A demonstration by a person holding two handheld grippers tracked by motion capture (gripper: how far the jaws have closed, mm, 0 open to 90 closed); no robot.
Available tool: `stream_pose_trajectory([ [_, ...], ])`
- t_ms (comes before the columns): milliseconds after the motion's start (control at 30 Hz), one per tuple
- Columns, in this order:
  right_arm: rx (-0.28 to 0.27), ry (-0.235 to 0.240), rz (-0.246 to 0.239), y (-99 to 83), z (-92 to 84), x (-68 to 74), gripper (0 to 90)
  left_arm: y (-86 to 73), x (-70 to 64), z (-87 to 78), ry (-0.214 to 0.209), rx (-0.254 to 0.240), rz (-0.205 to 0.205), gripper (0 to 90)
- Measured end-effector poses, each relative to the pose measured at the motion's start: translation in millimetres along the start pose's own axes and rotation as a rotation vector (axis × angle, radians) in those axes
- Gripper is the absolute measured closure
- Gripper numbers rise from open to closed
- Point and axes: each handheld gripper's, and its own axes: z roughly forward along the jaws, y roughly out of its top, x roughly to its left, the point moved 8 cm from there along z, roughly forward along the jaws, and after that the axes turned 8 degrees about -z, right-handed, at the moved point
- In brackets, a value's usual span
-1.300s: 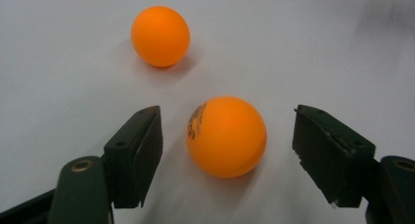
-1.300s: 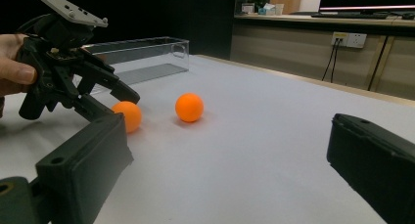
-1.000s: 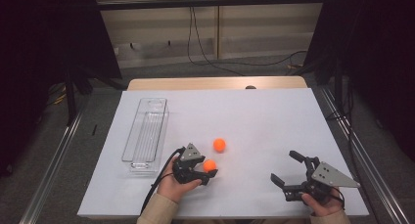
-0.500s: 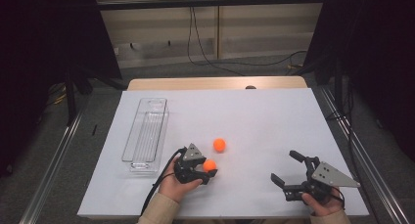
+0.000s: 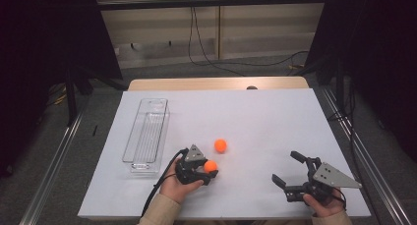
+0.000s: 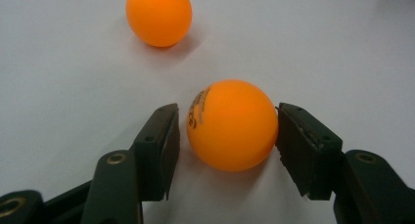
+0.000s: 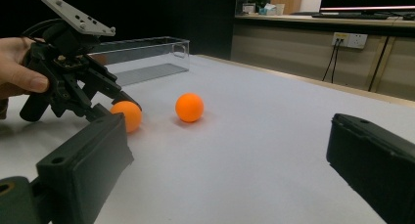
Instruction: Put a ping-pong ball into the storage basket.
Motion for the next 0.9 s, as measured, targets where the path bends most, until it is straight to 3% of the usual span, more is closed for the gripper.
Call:
stream_pose_trajectory([
  [900, 0.000, 0.002, -0.001, 0.1, 0.0, 0.2, 1.5, 0.7, -1.2, 1.7, -0.007, 0.000, -0.002, 49.4],
])
